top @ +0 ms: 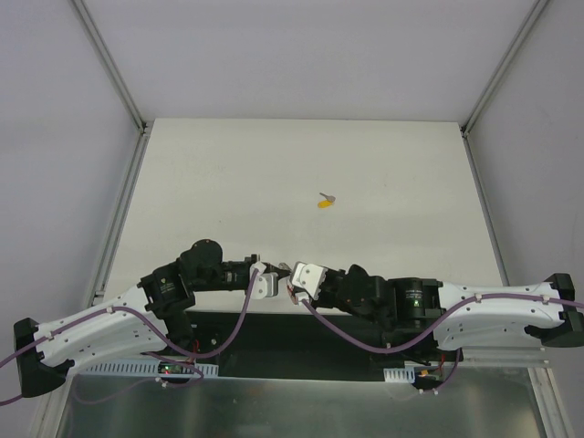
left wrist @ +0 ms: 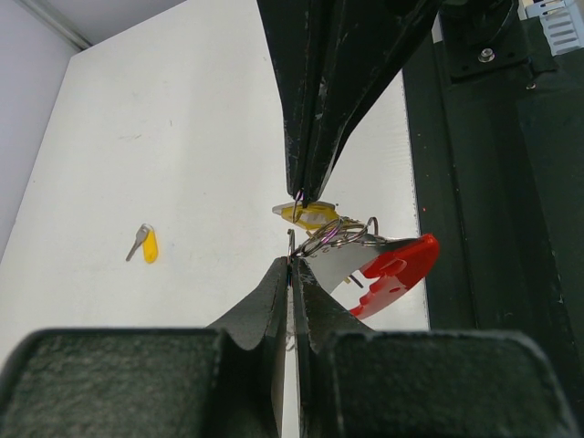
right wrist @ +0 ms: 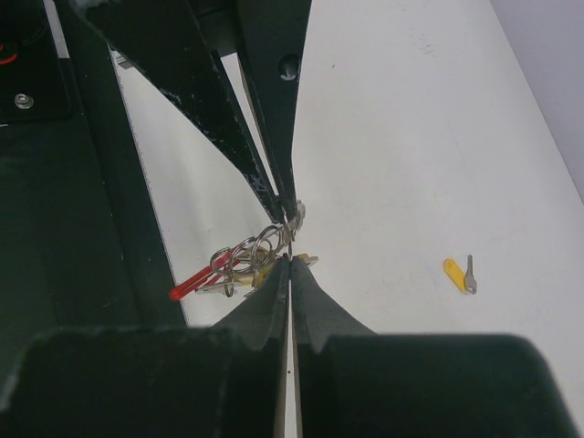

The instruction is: Put the keys on the keyring

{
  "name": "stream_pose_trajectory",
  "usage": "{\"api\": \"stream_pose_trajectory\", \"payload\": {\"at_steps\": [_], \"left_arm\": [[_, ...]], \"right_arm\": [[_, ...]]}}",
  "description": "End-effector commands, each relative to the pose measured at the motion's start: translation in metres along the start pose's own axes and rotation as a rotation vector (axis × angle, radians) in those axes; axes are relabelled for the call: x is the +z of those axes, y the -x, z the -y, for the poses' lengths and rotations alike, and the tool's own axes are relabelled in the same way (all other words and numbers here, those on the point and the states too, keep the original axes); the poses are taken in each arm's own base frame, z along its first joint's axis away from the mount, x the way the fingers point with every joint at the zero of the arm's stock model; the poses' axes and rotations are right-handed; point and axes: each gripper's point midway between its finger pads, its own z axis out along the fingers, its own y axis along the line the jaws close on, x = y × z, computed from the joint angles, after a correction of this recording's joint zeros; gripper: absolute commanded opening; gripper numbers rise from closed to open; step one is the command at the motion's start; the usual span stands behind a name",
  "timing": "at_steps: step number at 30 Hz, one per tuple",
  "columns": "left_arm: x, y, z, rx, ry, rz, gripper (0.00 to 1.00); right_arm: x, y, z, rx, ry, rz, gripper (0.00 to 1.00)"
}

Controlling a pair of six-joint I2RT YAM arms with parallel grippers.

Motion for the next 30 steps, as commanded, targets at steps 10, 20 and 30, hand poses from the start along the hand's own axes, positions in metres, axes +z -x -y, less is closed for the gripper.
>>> {"api": "stream_pose_trajectory", "payload": {"at_steps": [10,20,30], "left_arm": [[0.000,0.017,-0.007,0.016,0.027,0.069,0.00],[-0.002,0.018,-0.011,0.019,0.052,0.072,0.00],[-0.002,0.019,-0.009,0.022,0.047,0.081,0.00]], "right_arm": [[0.002,0.007,0.004,0.035,-0.002,0.037,0.01],[0.002,0.002,0.003,0.053,0.008,0.026,0.01],[0.003,0.003,0.004,0.061,0.007,0.032,0.01]]}}
